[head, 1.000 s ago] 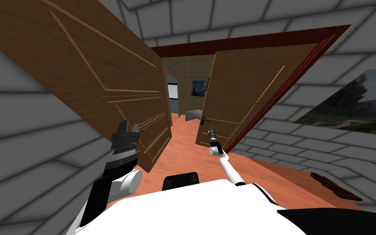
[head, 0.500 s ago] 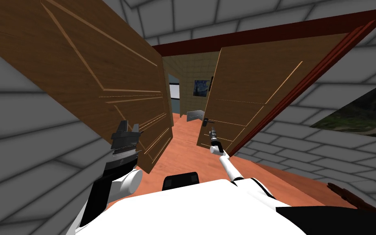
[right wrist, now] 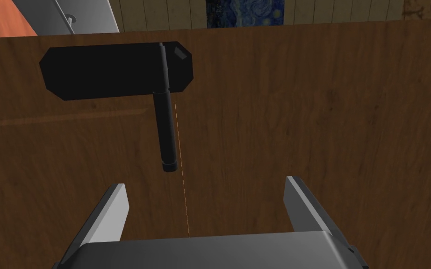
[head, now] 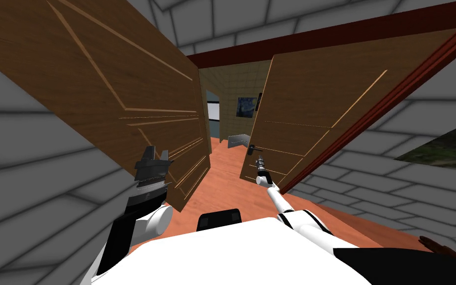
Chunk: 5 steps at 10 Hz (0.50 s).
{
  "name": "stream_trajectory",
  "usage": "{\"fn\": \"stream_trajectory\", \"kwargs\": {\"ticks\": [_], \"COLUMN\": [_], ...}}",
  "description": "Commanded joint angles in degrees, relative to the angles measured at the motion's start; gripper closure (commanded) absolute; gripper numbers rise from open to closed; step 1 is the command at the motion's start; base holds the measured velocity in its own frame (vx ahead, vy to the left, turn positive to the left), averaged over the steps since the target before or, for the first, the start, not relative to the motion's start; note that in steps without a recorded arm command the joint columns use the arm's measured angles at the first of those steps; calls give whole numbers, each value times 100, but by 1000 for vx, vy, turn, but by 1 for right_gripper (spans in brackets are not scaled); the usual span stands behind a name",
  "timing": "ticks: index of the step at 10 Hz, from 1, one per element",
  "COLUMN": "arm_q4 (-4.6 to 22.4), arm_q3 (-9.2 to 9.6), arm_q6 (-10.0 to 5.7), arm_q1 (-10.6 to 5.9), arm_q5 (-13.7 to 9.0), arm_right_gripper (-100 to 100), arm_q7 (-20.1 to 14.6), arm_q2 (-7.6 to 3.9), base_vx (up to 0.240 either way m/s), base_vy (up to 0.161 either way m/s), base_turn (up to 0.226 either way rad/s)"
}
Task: Pull the door open
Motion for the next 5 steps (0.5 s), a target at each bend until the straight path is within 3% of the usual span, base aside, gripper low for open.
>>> {"fn": "stream_trajectory", "kwargs": {"ticks": [1,3,5], "arm_q4": [280,559,1019], "arm_q3": [-13,-28,-51], "arm_q6": [7,13,23], "arm_q1": [-131,-259,-471], "arm_q5": [-132,-268,-494], "arm_right_gripper": [-100,-100,-100], "arm_q7": [66,120,210], "arm_q2": [-54,-117,-221], "base_vx": [81,88,95], "base_vy": [-28,-26,-27], "base_turn": [67,63,97]}}
